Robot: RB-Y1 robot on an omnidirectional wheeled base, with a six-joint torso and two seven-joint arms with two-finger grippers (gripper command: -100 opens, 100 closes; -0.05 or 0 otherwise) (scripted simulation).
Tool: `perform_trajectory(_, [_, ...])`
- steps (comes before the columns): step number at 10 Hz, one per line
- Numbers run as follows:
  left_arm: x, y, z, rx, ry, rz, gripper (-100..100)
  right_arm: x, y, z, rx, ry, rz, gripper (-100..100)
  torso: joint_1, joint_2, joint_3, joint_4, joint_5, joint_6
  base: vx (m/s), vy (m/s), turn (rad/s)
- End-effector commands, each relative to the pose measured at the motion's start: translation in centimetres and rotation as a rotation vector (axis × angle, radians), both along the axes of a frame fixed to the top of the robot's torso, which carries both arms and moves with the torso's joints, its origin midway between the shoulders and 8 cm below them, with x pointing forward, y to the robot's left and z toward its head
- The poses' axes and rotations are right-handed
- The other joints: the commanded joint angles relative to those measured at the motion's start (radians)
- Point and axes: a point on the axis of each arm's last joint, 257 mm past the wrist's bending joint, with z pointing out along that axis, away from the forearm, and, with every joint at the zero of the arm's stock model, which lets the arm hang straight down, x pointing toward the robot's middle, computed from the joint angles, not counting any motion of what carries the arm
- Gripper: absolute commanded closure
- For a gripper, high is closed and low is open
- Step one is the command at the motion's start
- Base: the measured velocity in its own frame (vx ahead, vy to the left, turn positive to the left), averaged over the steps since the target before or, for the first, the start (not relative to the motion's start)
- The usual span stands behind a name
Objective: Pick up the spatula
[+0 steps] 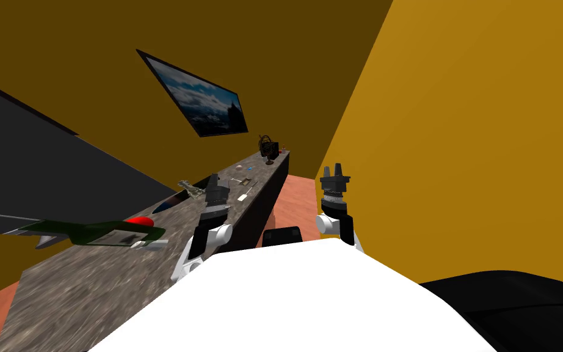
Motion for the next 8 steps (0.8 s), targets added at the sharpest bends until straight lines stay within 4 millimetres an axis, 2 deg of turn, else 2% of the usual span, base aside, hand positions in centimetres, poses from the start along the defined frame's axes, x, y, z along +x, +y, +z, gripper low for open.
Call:
perform_trajectory(1, [0.5, 0.3, -0.1, -0.015, 0.016, -0.010, -100, 0.0, 0.0, 0.0, 0.000, 0.000, 0.000, 0, 0.000, 0.000, 0.000, 0.000, 0.000, 0.000, 0.010, -0.002, 0.000])
perform_trajectory(3, [2.0, 0.8, -0.6, -0.079, 0.056, -0.053, -100, 0.0, 0.0, 0.0, 0.000, 0.000, 0.000, 0, 0.000, 0.000, 0.000, 0.000, 0.000, 0.000, 0.014, -0.004, 0.001])
perform_trajectory(8, [4.1, 1.6, -2.0, -0.165, 0.141, -0.093, -100, 0.0, 0.0, 0.0, 0.000, 0.000, 0.000, 0, 0.000, 0.000, 0.000, 0.000, 0.000, 0.000, 0.012, -0.002, 0.001])
